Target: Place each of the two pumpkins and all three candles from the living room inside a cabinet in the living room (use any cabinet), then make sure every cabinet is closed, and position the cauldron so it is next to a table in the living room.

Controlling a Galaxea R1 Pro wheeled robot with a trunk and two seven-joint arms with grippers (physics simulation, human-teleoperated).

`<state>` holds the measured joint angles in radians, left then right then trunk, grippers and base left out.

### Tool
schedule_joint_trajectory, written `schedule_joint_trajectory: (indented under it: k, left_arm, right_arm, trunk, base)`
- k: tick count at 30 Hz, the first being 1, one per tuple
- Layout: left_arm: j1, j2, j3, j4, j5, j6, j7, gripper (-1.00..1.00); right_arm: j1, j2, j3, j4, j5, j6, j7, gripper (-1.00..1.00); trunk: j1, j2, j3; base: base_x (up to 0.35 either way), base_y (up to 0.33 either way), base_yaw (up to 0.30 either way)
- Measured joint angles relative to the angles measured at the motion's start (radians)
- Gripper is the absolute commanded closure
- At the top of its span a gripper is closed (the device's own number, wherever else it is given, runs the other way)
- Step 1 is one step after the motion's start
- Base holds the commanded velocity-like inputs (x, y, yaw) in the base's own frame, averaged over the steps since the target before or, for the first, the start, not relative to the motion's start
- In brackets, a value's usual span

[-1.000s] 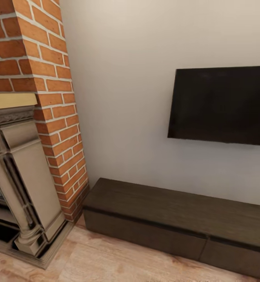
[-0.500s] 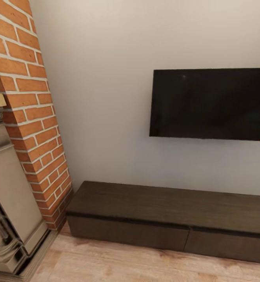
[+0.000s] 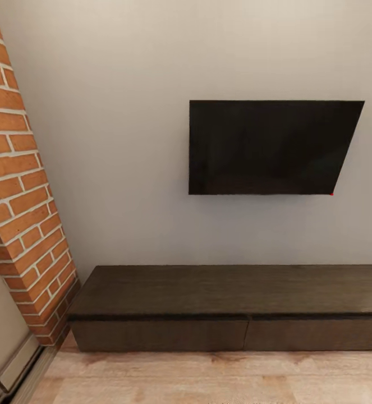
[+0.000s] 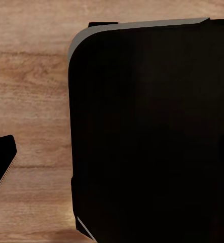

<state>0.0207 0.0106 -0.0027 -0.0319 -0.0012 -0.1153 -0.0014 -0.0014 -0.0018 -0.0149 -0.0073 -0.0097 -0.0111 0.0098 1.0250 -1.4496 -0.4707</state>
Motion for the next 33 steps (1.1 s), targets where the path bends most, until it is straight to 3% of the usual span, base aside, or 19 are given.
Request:
schedule_joint_trajectory:
  k: [6,22,26,33]
  left_arm:
    - [0.000,0.000,0.000,0.000,0.000,0.000,0.000,-1.00]
    - [-0.002,-0.013,0.003,-0.006,0.005,0.001,-0.003,-1.00]
    - [-0.003,-0.039,-0.002,-0.058,-0.004,0.015,-0.003,-1.00]
    - [-0.004,-0.044,-0.005,-0.080,-0.007,0.017,-0.005,-1.00]
  right_arm:
    - [0.000,0.002,0.000,0.000,-0.006,0.001,-0.001,-1.00]
    - [0.000,0.003,0.009,0.000,-0.007,0.003,-0.002,-1.00]
    - [0.000,0.002,0.012,-0.002,-0.002,0.003,-0.009,-1.00]
    - [0.000,0.001,0.011,-0.004,-0.002,0.004,-0.010,-1.00]
  trunk:
    - [0.000,0.000,0.000]
    - [0.000,0.000,0.000]
    - [0.000,0.000,0.000]
    - [0.000,0.000,0.000]
  base:
    - [0.000,0.000,-0.211]
    - [0.000,-0.004,-0.008]
    - [0.000,-0.231,0.089]
    - [0.000,-0.322,0.202]
